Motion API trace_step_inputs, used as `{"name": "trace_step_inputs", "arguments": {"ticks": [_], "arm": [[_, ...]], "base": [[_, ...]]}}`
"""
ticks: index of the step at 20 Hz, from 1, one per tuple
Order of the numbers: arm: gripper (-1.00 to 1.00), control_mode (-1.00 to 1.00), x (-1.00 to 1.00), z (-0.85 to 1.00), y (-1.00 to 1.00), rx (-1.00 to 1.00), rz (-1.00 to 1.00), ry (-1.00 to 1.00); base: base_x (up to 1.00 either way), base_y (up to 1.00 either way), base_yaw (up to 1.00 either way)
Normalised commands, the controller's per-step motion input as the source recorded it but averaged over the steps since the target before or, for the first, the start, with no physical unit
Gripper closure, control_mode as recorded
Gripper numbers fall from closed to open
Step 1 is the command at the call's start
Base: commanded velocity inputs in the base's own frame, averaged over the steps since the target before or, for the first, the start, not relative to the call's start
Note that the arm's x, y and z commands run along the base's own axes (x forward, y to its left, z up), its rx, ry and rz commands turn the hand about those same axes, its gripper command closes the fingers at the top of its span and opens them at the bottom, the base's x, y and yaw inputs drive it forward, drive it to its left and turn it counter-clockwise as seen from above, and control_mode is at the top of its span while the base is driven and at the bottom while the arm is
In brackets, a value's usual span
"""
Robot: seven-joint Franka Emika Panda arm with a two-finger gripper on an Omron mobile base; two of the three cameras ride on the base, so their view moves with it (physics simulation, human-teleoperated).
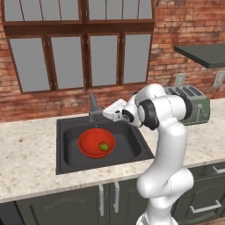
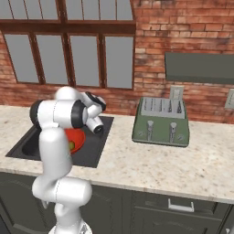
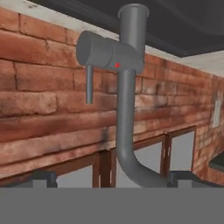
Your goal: Pick the mango from the cabinet and place it in the bowl. Then pick the bowl and place it in the sink. Then turn on the sink facuet.
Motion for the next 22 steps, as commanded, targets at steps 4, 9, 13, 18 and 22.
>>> {"name": "trace_step_inputs", "arguments": {"ticks": [4, 9, 13, 18, 22], "arm": [[-1.0, -1.0, 0.51, -0.39, 0.15, 0.0, 0.0, 0.04], [-1.0, -1.0, 0.54, -0.28, 0.25, -0.01, 0.0, 0.03], [-1.0, -1.0, 0.46, -0.19, 0.08, 0.0, -0.01, 0.04], [-1.0, -1.0, 0.44, -0.17, 0.0, 0.0, -0.03, 0.05], [-1.0, -1.0, 0.44, -0.23, 0.0, 0.0, -0.05, 0.03]], "base": [[0.0, 0.0, 0.0], [0.0, 0.0, 0.0], [0.0, 0.0, 0.0], [0.0, 0.0, 0.0], [0.0, 0.0, 0.0]]}}
